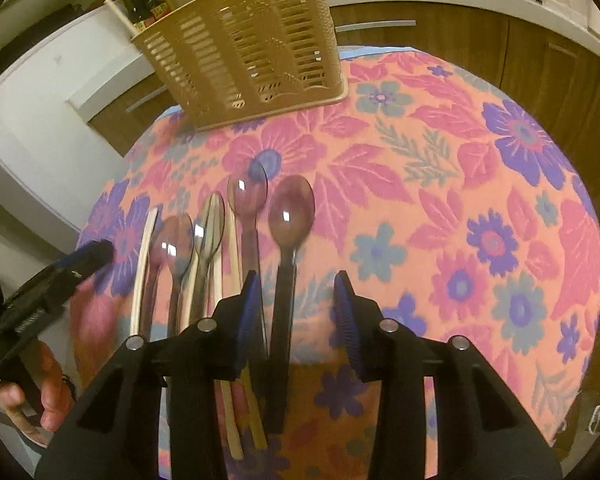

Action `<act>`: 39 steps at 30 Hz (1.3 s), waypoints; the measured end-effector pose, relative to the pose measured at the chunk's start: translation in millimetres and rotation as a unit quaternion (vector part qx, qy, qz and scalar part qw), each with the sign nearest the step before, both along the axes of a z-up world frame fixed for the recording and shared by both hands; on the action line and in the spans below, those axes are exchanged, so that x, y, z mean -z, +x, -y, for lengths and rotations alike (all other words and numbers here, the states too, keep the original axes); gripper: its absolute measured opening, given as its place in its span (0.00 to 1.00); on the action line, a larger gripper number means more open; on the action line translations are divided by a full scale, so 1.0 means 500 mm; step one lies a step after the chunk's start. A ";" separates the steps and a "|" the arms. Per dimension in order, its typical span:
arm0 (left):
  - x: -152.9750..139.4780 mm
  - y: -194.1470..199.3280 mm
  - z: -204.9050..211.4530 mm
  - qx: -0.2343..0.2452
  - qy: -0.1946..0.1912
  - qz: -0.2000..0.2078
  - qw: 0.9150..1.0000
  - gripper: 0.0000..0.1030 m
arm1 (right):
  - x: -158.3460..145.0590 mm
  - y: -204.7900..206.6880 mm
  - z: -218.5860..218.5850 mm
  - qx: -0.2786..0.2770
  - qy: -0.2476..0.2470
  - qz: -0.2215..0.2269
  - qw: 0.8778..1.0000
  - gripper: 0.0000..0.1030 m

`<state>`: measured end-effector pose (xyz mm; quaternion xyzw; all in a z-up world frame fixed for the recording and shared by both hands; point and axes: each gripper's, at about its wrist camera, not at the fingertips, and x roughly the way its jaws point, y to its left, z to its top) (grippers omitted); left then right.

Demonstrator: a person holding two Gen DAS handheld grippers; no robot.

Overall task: Organize utensils
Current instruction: 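Return the left tool to the utensils and grasp another chopstick pair, then lower the chopsticks into the basket with the left tool while the right tool lifts its spoon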

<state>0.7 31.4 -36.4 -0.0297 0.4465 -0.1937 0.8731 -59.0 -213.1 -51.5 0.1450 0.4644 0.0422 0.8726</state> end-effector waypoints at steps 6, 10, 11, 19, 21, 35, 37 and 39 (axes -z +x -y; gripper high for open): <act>0.031 -0.010 0.032 0.010 0.041 -0.021 0.999 0.38 | 0.003 -0.002 -0.011 -0.004 -0.014 -0.007 1.000 0.22; 0.032 -0.015 0.043 0.007 0.062 -0.015 0.998 0.34 | 0.008 0.014 -0.013 -0.004 -0.016 -0.012 1.000 0.21; 0.032 -0.016 0.044 0.008 0.067 -0.013 0.998 0.34 | 0.011 0.019 -0.013 -0.004 -0.012 -0.015 1.000 0.21; 0.030 -0.002 0.058 0.010 0.081 -0.016 0.997 0.36 | 0.018 0.048 -0.033 0.002 -0.042 -0.029 0.999 0.20; 0.030 0.000 0.068 0.012 0.096 -0.014 0.995 0.36 | 0.017 0.053 -0.041 -0.002 -0.059 -0.035 0.998 0.20; 0.030 0.012 0.042 0.014 0.077 -0.030 0.997 0.18 | 0.017 0.046 -0.045 -0.018 -0.097 -0.036 0.994 0.09; 0.029 0.012 0.044 0.013 0.080 -0.031 0.996 0.18 | 0.017 0.047 -0.046 -0.021 -0.097 -0.037 0.994 0.09; 0.029 0.010 0.053 0.014 0.094 -0.028 0.995 0.18 | 0.016 0.047 -0.045 -0.022 -0.098 -0.040 0.994 0.09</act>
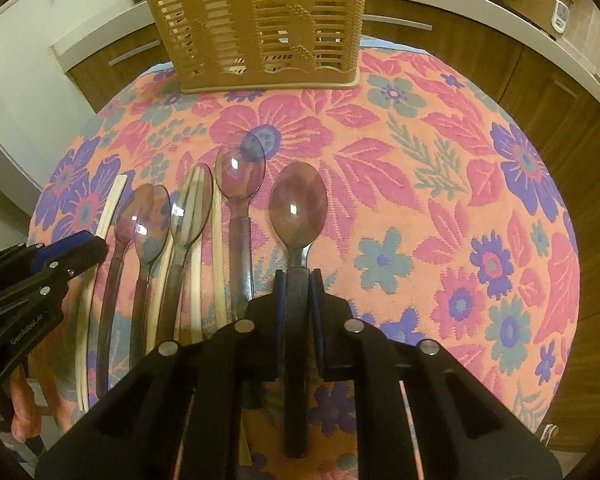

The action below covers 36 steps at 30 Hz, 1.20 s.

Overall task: Organize utensils
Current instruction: 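Lower the chopsticks into the basket with the left tool while the right tool lifts its spoon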

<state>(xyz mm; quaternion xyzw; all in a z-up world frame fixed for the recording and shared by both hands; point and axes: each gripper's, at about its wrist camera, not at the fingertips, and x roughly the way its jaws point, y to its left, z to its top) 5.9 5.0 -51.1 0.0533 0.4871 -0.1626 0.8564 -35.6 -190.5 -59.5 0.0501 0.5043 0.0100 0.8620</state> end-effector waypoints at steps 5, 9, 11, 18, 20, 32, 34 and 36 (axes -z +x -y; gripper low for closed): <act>0.004 -0.005 0.025 0.005 0.032 0.013 0.999 0.23 | -0.001 0.008 -0.007 -0.004 -0.006 -0.012 1.000 0.10; 0.007 -0.013 0.033 0.001 0.048 0.028 0.998 0.19 | 0.000 0.009 0.003 -0.005 0.010 -0.010 1.000 0.09; 0.006 -0.011 0.032 -0.002 0.054 0.035 0.998 0.13 | -0.001 0.007 0.000 -0.008 0.003 -0.007 1.000 0.09; -0.025 -0.004 0.016 0.001 0.005 0.061 0.998 0.11 | -0.038 -0.001 0.013 -0.012 0.026 0.038 0.999 0.09; -0.041 -0.003 0.017 0.001 -0.007 0.075 0.997 0.11 | -0.058 -0.003 0.019 -0.015 0.033 0.058 0.998 0.09; -0.196 0.049 0.003 0.005 -0.141 0.186 0.972 0.11 | -0.178 0.036 0.049 -0.035 0.033 0.145 0.988 0.09; -0.227 0.064 0.002 0.010 -0.161 0.209 0.964 0.11 | -0.199 0.050 0.054 -0.037 0.029 0.157 0.987 0.09; -0.263 0.084 0.008 0.017 -0.178 0.232 0.956 0.11 | -0.225 0.069 0.060 -0.040 0.025 0.173 0.984 0.09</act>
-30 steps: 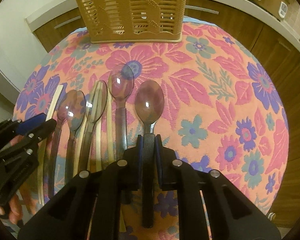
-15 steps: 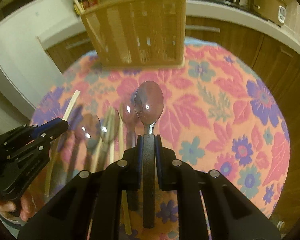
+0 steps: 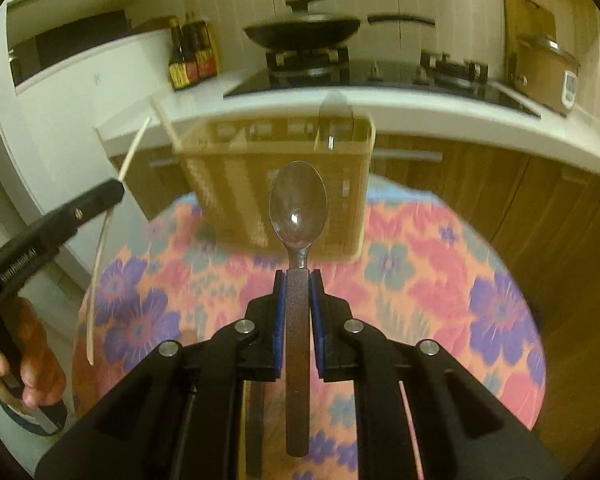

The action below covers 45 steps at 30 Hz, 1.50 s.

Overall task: Organize utensils
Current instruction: 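Lower the chopsticks into the basket with the left tool while the right tool lifts its spoon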

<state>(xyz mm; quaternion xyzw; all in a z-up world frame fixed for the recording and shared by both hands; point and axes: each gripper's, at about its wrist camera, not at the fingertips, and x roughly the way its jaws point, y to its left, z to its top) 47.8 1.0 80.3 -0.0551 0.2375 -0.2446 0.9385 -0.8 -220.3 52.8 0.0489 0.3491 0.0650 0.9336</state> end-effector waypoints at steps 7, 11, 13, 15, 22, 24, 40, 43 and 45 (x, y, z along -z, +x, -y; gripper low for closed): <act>-0.111 0.058 0.039 0.020 -0.037 0.081 0.996 0.11 | -0.100 0.070 0.016 -0.005 0.006 0.072 0.997 0.09; -0.148 0.104 0.065 0.026 -0.044 0.109 0.993 0.11 | -0.148 0.110 0.016 -0.025 -0.005 0.125 0.992 0.09; -0.161 0.131 0.075 0.017 -0.046 0.125 0.991 0.11 | -0.163 0.133 0.020 -0.025 -0.008 0.137 0.990 0.09; -0.165 0.159 0.085 0.004 -0.049 0.136 0.990 0.11 | -0.172 0.160 0.029 -0.022 -0.001 0.148 0.989 0.09; -0.139 0.224 0.098 -0.036 -0.045 0.152 0.987 0.11 | -0.158 0.241 0.058 -0.010 0.038 0.172 0.984 0.09; -0.130 0.234 0.096 -0.049 -0.044 0.158 0.985 0.11 | -0.146 0.259 0.061 -0.003 0.041 0.177 0.983 0.09; -0.067 0.252 0.109 -0.105 -0.020 0.194 0.975 0.11 | -0.083 0.285 0.063 0.017 0.033 0.212 0.976 0.09; -0.065 0.248 0.106 -0.109 -0.025 0.199 0.974 0.11 | -0.073 0.284 0.061 0.018 0.031 0.211 0.977 0.09; -0.064 0.245 0.104 -0.108 -0.028 0.198 0.974 0.11 | -0.065 0.279 0.061 0.022 0.030 0.212 0.977 0.09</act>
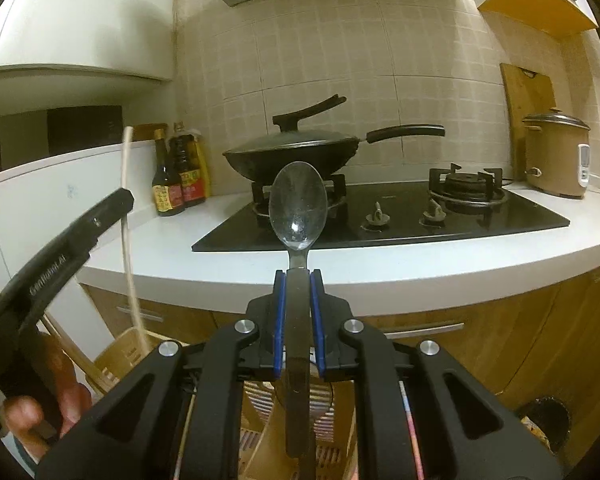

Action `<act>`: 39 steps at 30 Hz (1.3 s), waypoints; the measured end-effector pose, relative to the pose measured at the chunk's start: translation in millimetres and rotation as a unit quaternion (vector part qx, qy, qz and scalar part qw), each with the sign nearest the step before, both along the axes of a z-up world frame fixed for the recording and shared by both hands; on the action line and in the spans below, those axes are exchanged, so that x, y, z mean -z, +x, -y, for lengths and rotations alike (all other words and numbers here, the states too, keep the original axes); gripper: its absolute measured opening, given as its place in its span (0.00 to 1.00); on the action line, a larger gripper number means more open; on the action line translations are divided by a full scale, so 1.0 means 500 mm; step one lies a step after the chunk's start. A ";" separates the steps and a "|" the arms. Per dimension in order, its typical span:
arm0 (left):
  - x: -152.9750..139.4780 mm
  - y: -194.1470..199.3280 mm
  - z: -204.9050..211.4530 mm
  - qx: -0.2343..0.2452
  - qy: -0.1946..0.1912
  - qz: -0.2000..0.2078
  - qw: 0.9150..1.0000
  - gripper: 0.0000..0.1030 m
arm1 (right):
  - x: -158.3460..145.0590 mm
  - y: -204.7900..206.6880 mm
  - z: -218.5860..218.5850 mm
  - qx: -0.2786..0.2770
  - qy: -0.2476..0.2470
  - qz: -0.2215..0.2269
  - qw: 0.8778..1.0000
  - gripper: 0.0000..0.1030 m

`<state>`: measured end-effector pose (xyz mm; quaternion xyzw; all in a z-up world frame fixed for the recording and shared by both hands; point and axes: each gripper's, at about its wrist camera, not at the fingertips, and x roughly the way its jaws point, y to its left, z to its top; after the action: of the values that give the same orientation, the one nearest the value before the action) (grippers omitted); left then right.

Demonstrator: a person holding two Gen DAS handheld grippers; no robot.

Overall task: Organize utensils
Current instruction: 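Lower the chopsticks into the basket with the left tool while the right tool lifts its spoon, then grasp a clear spoon with the left tool from the utensil row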

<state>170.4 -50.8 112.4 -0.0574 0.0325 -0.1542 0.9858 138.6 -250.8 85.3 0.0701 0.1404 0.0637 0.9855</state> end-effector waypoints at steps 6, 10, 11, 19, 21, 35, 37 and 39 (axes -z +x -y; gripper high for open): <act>0.008 -0.024 -0.005 0.003 0.011 -0.002 1.000 0.11 | 0.006 -0.031 -0.001 0.001 0.001 0.007 1.000 0.10; 0.020 -0.028 -0.019 0.012 0.013 -0.025 1.000 0.11 | 0.006 -0.053 0.000 0.002 -0.002 0.001 1.000 0.11; 0.020 -0.032 -0.023 0.011 0.012 -0.026 1.000 0.12 | 0.005 -0.060 0.002 0.001 -0.003 -0.004 1.000 0.11; -0.011 -0.110 -0.064 0.042 0.012 -0.042 0.998 0.54 | 0.000 -0.151 0.005 0.002 0.003 -0.024 1.000 0.34; -0.016 -0.147 -0.080 0.054 0.012 -0.045 0.997 0.62 | 0.001 -0.184 0.001 0.007 0.005 -0.028 1.000 0.48; 0.032 -0.320 -0.134 0.072 0.033 -0.089 0.993 0.67 | 0.050 -0.339 -0.069 -0.006 -0.021 -0.090 0.996 0.48; 0.043 -0.334 -0.140 0.074 0.037 -0.099 0.992 0.67 | 0.061 -0.349 -0.075 -0.008 -0.021 -0.103 0.994 0.48; 0.057 -0.345 -0.145 0.076 0.044 -0.110 0.990 0.67 | 0.078 -0.357 -0.083 -0.010 -0.024 -0.121 0.992 0.48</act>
<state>-1.9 21.6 84.1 -0.0279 0.1517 -0.2201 0.9632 -40.0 -209.1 46.1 0.0519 0.2609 0.0613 0.9620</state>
